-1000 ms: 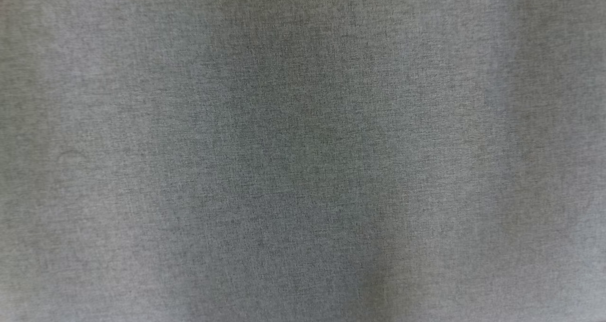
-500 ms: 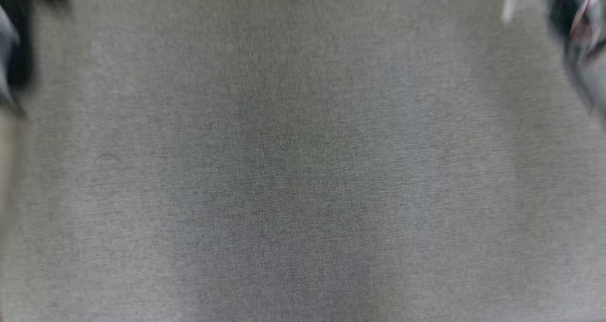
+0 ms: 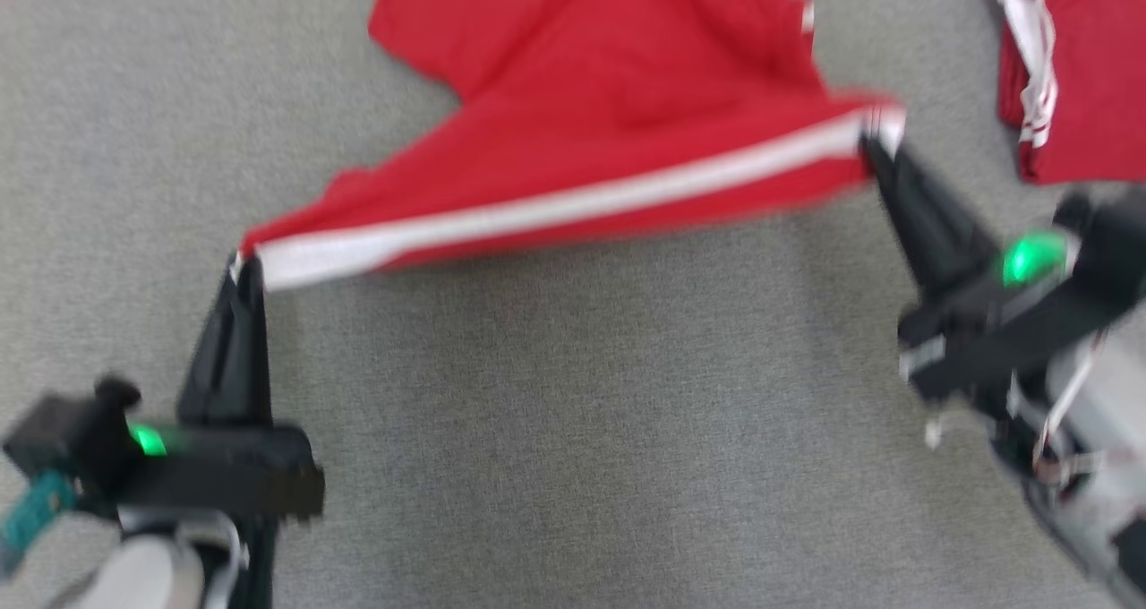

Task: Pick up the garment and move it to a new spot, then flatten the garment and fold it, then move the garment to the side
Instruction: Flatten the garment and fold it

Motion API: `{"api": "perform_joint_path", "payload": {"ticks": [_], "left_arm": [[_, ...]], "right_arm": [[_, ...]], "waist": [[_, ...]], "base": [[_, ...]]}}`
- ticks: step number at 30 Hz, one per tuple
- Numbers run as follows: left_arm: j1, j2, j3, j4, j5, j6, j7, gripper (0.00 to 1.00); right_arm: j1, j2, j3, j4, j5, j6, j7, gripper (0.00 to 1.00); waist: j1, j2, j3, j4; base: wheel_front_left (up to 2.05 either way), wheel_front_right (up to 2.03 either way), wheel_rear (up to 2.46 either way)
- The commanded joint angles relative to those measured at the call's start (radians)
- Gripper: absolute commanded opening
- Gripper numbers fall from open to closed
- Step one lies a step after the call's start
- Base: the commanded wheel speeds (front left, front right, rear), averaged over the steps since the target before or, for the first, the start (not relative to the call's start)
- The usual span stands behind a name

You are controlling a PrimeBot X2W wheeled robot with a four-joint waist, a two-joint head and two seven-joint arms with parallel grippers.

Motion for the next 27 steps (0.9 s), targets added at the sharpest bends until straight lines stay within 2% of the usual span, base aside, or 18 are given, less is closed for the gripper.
{"api": "perform_joint_path", "payload": {"ticks": [1,9,11,19,23,27], "left_arm": [[0.076,-0.012,0.022,-0.029,0.013,0.016,-0.002,0.0],[0.289,-0.087,0.08,-0.055,0.032,-0.007,-0.002,0.0],[0.311,-0.096,0.082,-0.053,0.038,-0.009,-0.002,0.0],[0.44,-0.157,0.105,-0.002,0.084,-0.056,-0.002,0.0],[0.464,-0.176,0.128,0.018,0.103,-0.082,-0.002,0.0],[0.425,-0.172,0.142,0.028,0.129,-0.11,-0.002,0.0]], "right_arm": [[0.09,-0.014,-0.015,-0.022,0.0,-0.003,-0.004,0.0],[0.398,-0.002,-0.082,-0.081,-0.012,-0.003,-0.004,0.0],[0.434,0.002,-0.089,-0.09,-0.018,-0.003,-0.002,0.0],[0.683,0.043,-0.147,-0.155,-0.077,-0.003,0.041,0.0],[0.746,0.067,-0.182,-0.201,-0.104,-0.003,0.067,0.0],[0.742,0.095,-0.215,-0.238,-0.127,-0.003,0.088,0.0]], "waist": [[0.0005,0.0003,-0.057,0.002],[0.0005,0.0003,-0.128,0.02],[0.0005,0.0003,-0.136,0.021],[0.0005,0.0003,-0.193,0.029],[0.0005,0.0003,-0.196,0.025],[0.0005,0.0003,-0.186,0.015]], "base": [[0.0,0.0,0.0],[0.0,0.0,0.0],[0.0,0.0,0.0],[0.0,0.0,0.0],[0.0,0.0,0.0],[0.0,0.0,0.0]]}}
